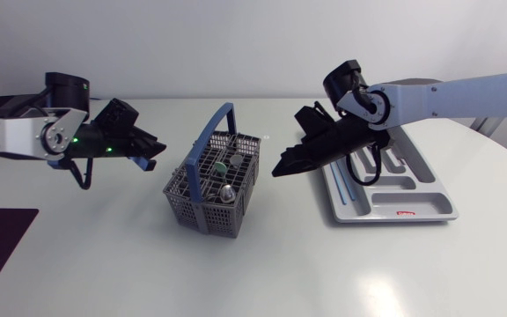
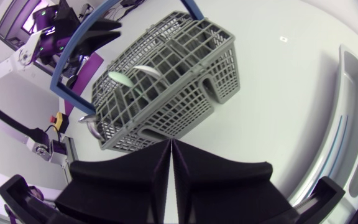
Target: Unload the cutlery basket into the drawer organizer.
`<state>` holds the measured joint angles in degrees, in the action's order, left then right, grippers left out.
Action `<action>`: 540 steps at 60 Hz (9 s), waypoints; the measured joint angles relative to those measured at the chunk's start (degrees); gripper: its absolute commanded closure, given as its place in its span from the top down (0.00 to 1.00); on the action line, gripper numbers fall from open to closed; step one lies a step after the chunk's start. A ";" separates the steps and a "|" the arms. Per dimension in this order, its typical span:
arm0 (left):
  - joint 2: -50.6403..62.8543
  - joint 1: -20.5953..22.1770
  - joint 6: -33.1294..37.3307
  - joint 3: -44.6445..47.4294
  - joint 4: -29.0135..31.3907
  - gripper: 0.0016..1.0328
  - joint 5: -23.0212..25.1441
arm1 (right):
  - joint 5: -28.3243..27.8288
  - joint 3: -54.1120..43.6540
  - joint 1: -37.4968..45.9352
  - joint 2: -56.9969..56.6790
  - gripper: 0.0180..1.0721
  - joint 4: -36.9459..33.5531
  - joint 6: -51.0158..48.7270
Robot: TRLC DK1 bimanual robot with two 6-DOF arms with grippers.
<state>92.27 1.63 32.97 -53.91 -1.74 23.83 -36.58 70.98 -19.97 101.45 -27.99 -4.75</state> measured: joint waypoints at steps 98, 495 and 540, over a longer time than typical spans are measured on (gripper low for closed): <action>-23.47 44.68 12.68 26.10 -10.03 0.37 -39.39 | 2.12 -9.44 2.16 -11.10 0.45 2.45 -3.45; -27.61 42.82 0.52 9.38 15.19 0.77 -28.26 | 2.23 -26.32 43.19 -15.93 0.05 7.13 -82.27; -27.78 42.82 1.57 10.49 15.17 0.84 -33.40 | 20.46 -21.51 37.68 -5.44 0.62 14.73 -93.22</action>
<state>64.49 44.45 34.54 -43.42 13.43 -9.56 -16.12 49.47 17.72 96.01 -13.26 -97.97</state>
